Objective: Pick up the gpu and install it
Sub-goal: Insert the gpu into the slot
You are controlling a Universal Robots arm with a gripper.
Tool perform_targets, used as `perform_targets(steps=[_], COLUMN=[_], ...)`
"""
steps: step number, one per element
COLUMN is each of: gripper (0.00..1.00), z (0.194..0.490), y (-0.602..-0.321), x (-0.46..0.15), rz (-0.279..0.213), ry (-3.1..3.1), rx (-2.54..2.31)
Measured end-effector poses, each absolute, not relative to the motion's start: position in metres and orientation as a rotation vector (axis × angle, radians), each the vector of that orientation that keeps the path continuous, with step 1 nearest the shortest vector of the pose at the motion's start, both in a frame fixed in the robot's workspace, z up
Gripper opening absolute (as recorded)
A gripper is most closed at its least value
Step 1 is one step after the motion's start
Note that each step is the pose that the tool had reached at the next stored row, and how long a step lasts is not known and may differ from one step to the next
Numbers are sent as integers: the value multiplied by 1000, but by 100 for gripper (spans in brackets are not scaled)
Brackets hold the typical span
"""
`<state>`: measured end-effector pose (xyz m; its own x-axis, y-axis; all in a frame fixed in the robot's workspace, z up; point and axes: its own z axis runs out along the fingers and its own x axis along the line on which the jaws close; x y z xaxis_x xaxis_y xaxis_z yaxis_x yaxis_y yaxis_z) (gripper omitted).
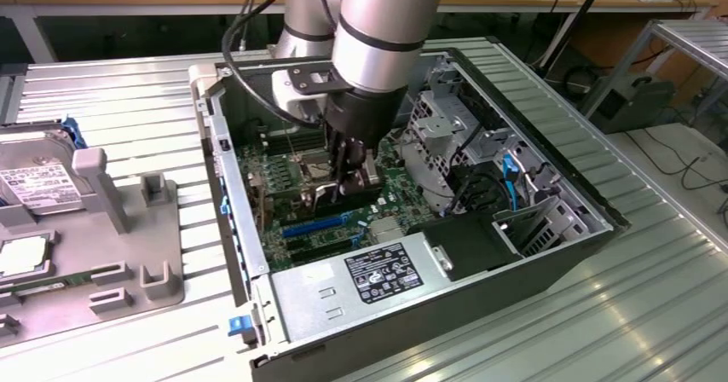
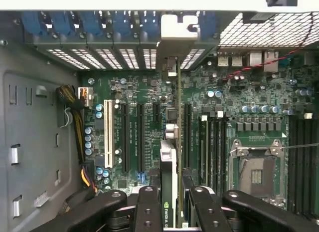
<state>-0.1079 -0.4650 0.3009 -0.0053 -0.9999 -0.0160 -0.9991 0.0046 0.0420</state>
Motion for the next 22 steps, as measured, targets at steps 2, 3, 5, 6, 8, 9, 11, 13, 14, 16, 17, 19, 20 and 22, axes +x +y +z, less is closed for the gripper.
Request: perform_targets(steps=[2,3,5,6,8,9,11,13,14,16,17,19,20,22], gripper=[27,27,27,27,27,27,27,27,27,27,27,27,27,27], z=[294,291,285,283,282,281,281,279,279,278,278,277,277,277], y=[-466,-464,-457,-457,-456,-456,-456,-456,-456,-456,-456,-456,-456,-456], x=[-109,-112,-117,-117,-117,-117,-118,-118,-118,-118,-118,-119,-119,-119], rz=[-64,-64,-64,-64,-64,-63,-63,-61,-61,-60,-60,-60,-60,-60], ry=[-2213,-2213,-2213,-2214,-2213,-2213,-2213,-2212,-2212,-2212,-2212,-2212,-2212,-2212], rx=[2202,2202,2202,2202,2202,2202,2202,2201,2201,2201,2201,2201,2201,2201])
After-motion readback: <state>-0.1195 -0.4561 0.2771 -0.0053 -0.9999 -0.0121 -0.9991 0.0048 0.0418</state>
